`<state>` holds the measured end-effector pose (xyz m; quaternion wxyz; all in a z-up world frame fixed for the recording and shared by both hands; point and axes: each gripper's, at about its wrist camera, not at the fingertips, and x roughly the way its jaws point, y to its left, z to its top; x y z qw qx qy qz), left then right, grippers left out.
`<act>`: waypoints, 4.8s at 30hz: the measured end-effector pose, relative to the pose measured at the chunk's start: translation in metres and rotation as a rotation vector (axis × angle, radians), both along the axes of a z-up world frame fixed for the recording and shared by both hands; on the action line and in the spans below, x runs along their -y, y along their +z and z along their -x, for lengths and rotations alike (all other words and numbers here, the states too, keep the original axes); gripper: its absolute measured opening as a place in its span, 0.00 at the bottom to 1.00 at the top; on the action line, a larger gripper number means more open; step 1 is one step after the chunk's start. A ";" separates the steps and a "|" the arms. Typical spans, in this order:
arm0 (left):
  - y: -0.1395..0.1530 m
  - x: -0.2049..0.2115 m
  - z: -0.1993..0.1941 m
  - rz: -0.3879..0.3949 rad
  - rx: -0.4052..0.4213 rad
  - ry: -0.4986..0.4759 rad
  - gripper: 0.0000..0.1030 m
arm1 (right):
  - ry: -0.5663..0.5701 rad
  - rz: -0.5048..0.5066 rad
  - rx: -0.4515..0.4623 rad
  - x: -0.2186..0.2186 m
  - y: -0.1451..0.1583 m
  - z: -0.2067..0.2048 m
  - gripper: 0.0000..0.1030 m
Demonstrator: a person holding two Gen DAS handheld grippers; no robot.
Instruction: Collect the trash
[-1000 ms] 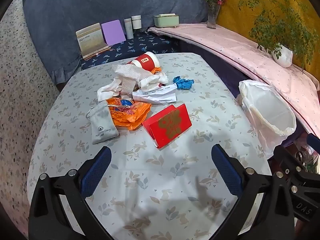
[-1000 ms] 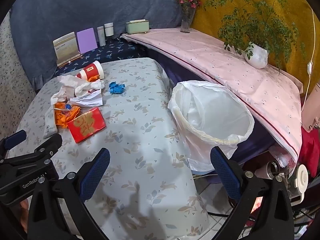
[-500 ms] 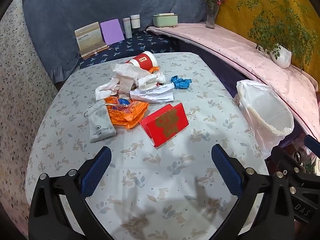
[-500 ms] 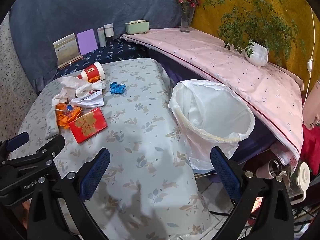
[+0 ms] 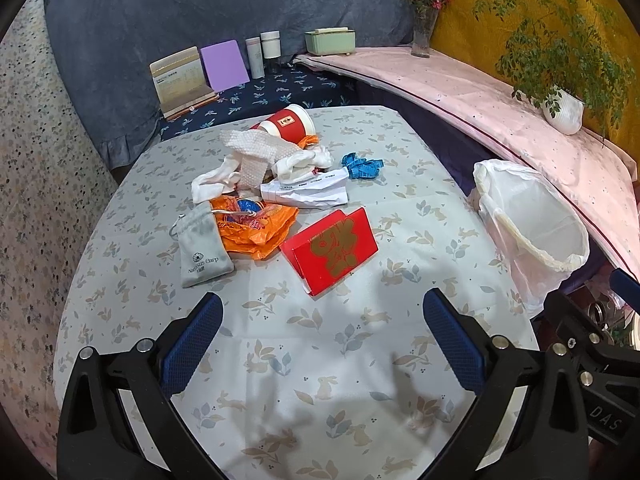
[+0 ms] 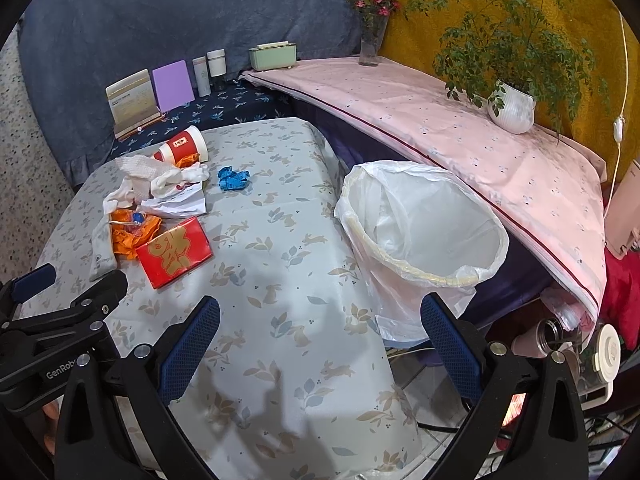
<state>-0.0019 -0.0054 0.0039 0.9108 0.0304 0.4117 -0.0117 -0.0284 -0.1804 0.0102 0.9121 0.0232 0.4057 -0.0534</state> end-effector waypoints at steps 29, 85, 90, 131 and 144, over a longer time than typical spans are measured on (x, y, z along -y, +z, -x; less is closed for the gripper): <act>0.000 0.002 0.000 -0.007 0.007 -0.003 0.93 | -0.004 -0.002 0.005 0.004 -0.002 -0.001 0.93; -0.004 -0.053 -0.019 0.104 0.010 0.026 0.93 | -0.027 0.011 0.039 -0.014 -0.001 -0.006 0.93; -0.016 -0.089 -0.036 0.111 -0.012 0.082 0.93 | -0.006 0.006 0.022 -0.028 -0.010 -0.019 0.93; -0.104 -0.168 -0.109 0.262 -0.238 0.029 0.13 | -0.003 -0.045 -0.192 -0.138 -0.097 -0.148 0.75; -0.073 -0.139 -0.076 0.273 -0.178 -0.036 0.00 | 0.043 -0.135 -0.215 -0.118 -0.098 -0.113 0.05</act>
